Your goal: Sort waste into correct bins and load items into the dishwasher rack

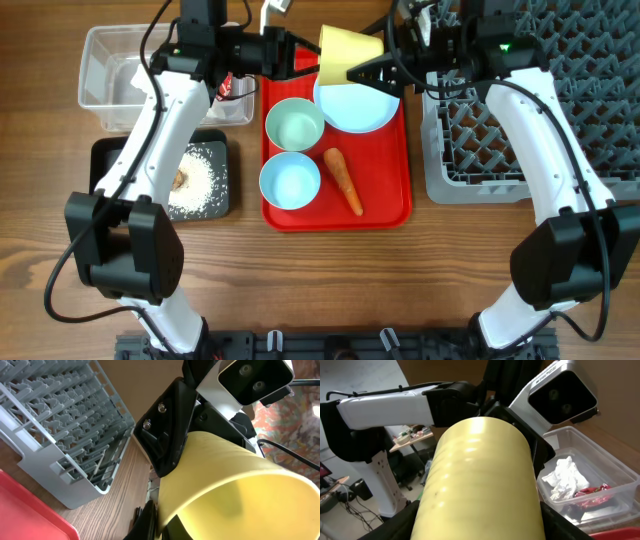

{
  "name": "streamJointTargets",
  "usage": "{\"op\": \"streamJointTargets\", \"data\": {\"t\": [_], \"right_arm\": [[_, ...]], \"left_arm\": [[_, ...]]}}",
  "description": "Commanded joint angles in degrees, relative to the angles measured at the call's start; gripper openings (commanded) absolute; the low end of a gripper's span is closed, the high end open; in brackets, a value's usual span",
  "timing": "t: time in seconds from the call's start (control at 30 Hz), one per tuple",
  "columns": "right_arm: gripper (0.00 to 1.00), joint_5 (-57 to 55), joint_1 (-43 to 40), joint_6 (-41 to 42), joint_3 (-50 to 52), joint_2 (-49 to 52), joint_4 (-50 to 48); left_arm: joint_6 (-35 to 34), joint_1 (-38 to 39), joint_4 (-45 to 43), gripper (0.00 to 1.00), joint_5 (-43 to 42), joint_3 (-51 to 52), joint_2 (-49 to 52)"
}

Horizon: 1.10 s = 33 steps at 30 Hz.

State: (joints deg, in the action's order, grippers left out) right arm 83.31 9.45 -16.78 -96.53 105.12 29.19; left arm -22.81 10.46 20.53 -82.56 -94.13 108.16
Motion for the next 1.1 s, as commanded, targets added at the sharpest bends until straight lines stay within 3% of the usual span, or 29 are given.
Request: {"op": "streamJointTargets", "data": {"t": [0.0,0.1,0.23,0.43,1.07], "right_arm": [[0.63,0.81,0.44,-1.05,-0.48,1.4,0.02],[0.61,0.81,0.44,-1.03,-0.48,1.4,0.02],[0.59,0.81,0.33,-1.03,-0.48,1.4,0.02],[0.59,0.81,-0.96,-1.01,-0.48,1.4,0.5],[0.6,0.33,-8.79,-3.02,-0.48,1.4,5.46]], "left_arm": [[0.31,-0.13,-0.31,0.04,-0.26,-0.37,0.39],[0.31,-0.13,-0.31,0.05,0.09,-0.37,0.39],[0.31,-0.13,-0.31,0.18,0.17,-0.37,0.39],[0.26,-0.13,-0.31,0.12,0.13,-0.37,0.39],[0.31,-0.13,-0.33,0.16,0.15,-0.37,0.39]]}}
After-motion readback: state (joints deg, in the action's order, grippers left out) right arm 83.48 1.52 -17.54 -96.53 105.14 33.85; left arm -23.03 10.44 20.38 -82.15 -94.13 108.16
